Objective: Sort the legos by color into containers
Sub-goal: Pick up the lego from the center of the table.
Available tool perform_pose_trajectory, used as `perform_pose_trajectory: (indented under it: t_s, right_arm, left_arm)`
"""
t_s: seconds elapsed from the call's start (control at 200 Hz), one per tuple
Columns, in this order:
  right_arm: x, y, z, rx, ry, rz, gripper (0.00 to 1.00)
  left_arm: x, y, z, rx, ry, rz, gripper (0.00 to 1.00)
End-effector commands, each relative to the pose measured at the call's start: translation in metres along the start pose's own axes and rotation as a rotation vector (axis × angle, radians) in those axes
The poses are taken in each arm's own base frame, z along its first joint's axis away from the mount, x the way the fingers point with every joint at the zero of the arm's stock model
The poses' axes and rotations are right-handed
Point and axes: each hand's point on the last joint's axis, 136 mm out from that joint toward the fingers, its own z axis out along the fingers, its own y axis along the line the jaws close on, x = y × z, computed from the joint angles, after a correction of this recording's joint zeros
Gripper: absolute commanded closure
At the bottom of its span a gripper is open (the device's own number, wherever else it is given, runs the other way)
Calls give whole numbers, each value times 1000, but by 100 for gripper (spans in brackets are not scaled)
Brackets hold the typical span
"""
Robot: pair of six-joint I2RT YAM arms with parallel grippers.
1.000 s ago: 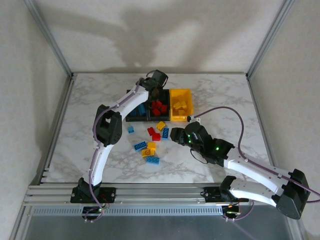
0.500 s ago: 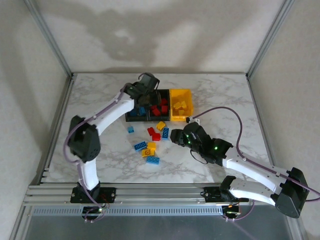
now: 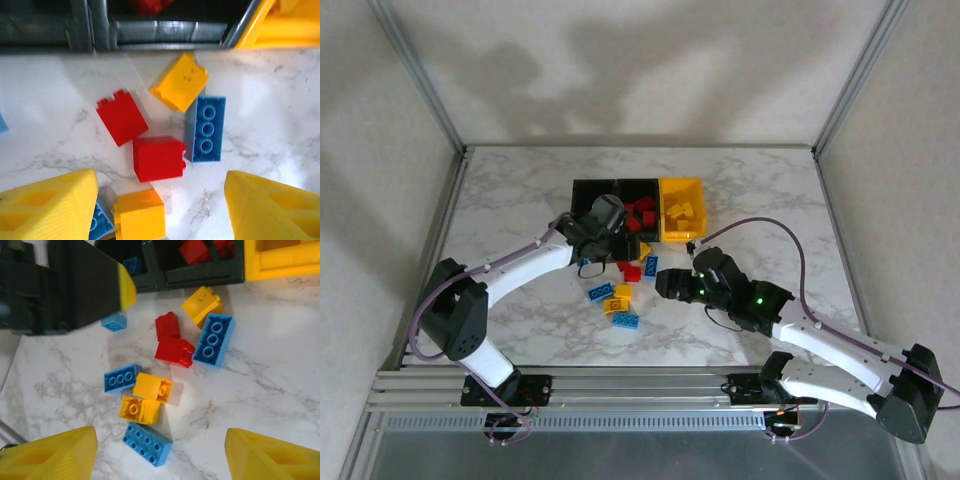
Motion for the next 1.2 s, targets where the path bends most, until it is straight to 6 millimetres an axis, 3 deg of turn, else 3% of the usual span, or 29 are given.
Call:
perform_pose_trajectory:
  t_s: [0.0,0.225,0.716,0.796,0.996,1.192]
  right_arm:
    - [17,-8,1,0,57,-3,31]
    - [19,-12,3,15,60,4,32]
    - [25,-23,2,40,52,25,33]
    - [25,-24,3,44,52,28,33]
    - [24,-23,4,42,49,28,34]
    - [24,-23,6,39,45,31,34]
  left_arm:
    - [10,-7,9,24,13,-8,32]
    - [30,-3,38,-16,76,15,32]
    - [33,3,69,-94,112,36,37]
    - [34,3,72,-98,116,39,42]
    - [37,4,74,-103,131,47,65]
    - [27,2,60,-99,91,45,70]
